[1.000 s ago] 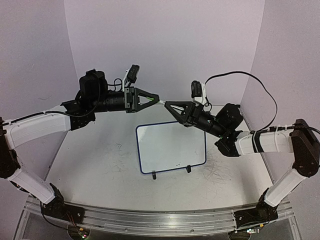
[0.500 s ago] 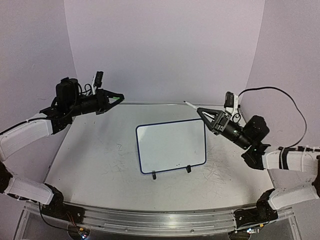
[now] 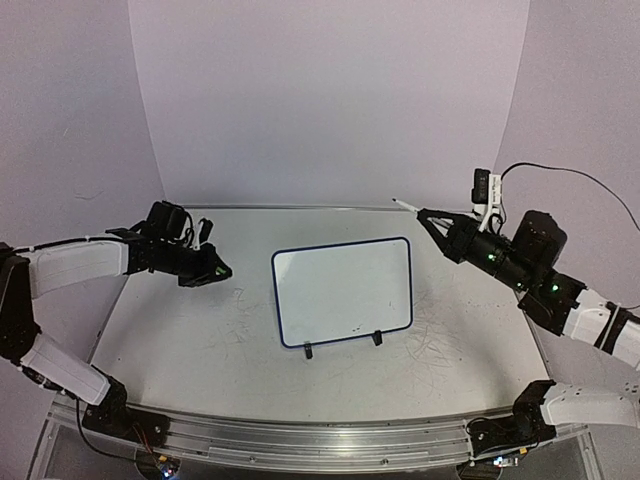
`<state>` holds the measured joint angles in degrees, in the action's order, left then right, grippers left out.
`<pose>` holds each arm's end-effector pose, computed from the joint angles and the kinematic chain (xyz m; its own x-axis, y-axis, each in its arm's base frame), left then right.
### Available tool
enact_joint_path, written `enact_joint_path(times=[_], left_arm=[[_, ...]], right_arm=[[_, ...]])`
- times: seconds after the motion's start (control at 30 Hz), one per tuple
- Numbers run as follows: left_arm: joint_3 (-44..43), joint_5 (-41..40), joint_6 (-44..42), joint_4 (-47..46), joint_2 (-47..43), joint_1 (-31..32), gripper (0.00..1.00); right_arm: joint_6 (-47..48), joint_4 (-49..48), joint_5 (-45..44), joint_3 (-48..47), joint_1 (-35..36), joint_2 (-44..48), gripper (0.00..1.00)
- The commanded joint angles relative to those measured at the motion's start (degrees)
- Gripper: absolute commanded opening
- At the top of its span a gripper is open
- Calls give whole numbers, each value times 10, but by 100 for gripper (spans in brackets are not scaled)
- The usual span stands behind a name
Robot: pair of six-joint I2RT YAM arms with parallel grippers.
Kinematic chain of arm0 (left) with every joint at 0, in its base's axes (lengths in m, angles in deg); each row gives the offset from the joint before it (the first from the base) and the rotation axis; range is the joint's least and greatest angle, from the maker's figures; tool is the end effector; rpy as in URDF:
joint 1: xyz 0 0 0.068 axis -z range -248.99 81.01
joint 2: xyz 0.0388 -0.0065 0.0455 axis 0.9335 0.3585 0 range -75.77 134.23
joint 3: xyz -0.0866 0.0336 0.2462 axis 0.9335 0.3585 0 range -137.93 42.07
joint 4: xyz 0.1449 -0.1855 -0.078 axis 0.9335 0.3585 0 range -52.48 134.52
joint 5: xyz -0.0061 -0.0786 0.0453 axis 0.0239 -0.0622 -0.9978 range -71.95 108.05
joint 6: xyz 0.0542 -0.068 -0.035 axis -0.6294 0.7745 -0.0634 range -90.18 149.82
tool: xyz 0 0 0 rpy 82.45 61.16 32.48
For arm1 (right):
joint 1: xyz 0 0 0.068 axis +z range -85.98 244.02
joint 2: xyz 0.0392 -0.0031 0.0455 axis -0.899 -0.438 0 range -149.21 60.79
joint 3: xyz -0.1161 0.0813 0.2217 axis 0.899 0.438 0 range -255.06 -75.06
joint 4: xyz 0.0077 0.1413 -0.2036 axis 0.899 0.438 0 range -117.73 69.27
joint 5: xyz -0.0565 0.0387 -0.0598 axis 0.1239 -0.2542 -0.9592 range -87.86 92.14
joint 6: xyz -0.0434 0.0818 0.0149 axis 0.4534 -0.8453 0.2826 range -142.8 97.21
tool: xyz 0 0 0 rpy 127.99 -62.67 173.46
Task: Write a sentence on the whiteboard
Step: Place the pen cap at the center of the board.
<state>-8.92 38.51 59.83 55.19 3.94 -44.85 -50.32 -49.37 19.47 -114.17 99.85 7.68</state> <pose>0.2721 -0.1543 0.1943 -0.8738 -0.1219 -0.4707 0.1918 0.8031 -0.5641 0.1953 0.1721 0.3397 -0.2732 0.3469 -0.8972 -0.7576 0.4972 0.4229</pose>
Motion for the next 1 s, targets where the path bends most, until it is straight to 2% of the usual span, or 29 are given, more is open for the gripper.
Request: enact_joint_path(times=[0.0, 0.2, 0.5, 0.57, 0.8, 0.97], left_arm=[[-7, -122, -36, 53, 34, 32, 0], [-19, -259, -39, 61, 115, 77, 3], [-38, -315, -41, 61, 187, 99, 4], [-36, -318, -41, 60, 190, 101, 7], [-30, -318, -40, 61, 171, 101, 30], [-32, -306, -44, 62, 134, 101, 40]], right_arm=[[39, 28, 0, -21, 2, -12, 0], [37, 22, 6, -16, 3, -5, 0], [30, 24, -2, 3, 2, 20, 0], [28, 23, 0, 4, 3, 18, 0], [29, 20, 7, 3, 2, 9, 0], [31, 24, 3, 2, 3, 1, 0]])
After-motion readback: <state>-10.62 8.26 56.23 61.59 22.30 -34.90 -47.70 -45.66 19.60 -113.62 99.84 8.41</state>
